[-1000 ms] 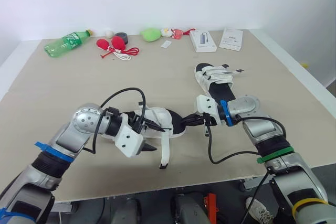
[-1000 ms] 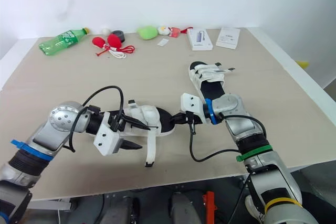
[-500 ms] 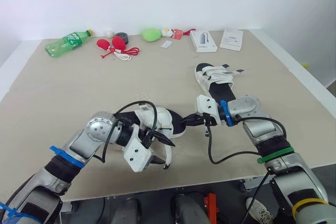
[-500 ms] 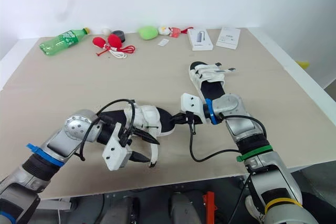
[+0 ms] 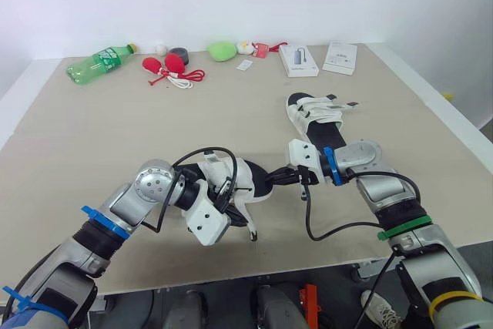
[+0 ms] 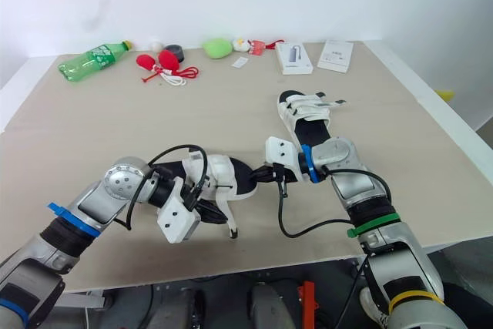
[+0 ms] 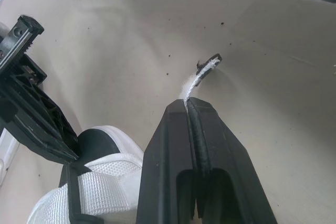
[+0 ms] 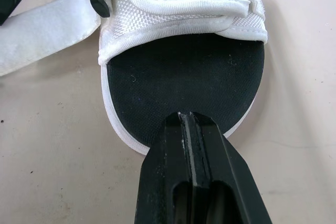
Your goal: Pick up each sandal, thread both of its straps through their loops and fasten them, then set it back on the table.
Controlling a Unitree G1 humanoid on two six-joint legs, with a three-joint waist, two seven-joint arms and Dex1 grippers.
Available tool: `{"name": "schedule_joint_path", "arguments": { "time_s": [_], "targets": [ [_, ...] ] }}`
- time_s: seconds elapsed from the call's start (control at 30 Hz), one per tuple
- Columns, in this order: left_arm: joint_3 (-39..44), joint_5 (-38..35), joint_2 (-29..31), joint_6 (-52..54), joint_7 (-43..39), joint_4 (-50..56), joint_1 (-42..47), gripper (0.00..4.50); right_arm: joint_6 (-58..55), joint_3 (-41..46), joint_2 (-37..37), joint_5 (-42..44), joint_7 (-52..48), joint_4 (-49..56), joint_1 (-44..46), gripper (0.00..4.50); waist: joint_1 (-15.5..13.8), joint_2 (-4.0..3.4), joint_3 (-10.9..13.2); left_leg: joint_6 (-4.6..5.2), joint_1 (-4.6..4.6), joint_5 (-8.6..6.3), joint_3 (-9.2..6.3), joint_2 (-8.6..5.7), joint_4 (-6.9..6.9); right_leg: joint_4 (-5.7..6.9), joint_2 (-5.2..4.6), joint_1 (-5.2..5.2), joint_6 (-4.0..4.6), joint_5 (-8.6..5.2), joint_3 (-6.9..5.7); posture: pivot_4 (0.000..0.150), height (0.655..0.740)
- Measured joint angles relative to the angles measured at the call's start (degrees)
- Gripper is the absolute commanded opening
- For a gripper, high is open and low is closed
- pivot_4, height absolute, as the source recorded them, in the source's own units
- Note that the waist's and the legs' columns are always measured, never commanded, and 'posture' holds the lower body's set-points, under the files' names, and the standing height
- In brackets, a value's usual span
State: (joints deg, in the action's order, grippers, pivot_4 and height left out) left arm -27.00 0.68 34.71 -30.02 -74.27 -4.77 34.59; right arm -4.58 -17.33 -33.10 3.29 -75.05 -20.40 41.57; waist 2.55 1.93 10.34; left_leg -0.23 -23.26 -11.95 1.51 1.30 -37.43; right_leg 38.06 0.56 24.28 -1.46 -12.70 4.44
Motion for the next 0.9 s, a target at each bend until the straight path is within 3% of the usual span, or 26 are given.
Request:
{"name": "schedule_joint_path", "arguments": {
  "time_s": [0.4,0.73,0.9],
  "targets": [
    [5.6,-10.3,-2.6,19.4,1.6,4.0,-0.2,0.06,-0.2,0.0,-0.1,0.0,0.0,0.0,0.0,0.00,0.0,0.00,0.0,0.00,-0.01,0.00,-0.03,0.01,-0.05,0.01,0.03,-0.01,-0.12,0.07,-0.01,0.150,0.7400],
    [16.6,-26.1,-6.8,51.5,11.4,6.3,1.2,0.06,0.0,0.0,-0.1,0.0,-0.1,-0.1,0.1,0.00,0.0,0.00,0.0,0.00,-0.01,0.00,-0.14,0.00,-0.07,0.01,0.08,-0.02,-0.23,0.12,-0.08,0.150,0.7400],
    [18.1,-26.3,-6.3,53.6,12.1,5.0,0.2,0.06,0.1,0.0,-0.2,0.0,-0.4,-0.1,0.1,0.00,0.0,0.00,0.0,-0.01,-0.02,0.00,-0.13,-0.02,-0.06,0.00,0.06,-0.02,-0.22,0.12,-0.07,0.150,0.7400]
  ]
}}
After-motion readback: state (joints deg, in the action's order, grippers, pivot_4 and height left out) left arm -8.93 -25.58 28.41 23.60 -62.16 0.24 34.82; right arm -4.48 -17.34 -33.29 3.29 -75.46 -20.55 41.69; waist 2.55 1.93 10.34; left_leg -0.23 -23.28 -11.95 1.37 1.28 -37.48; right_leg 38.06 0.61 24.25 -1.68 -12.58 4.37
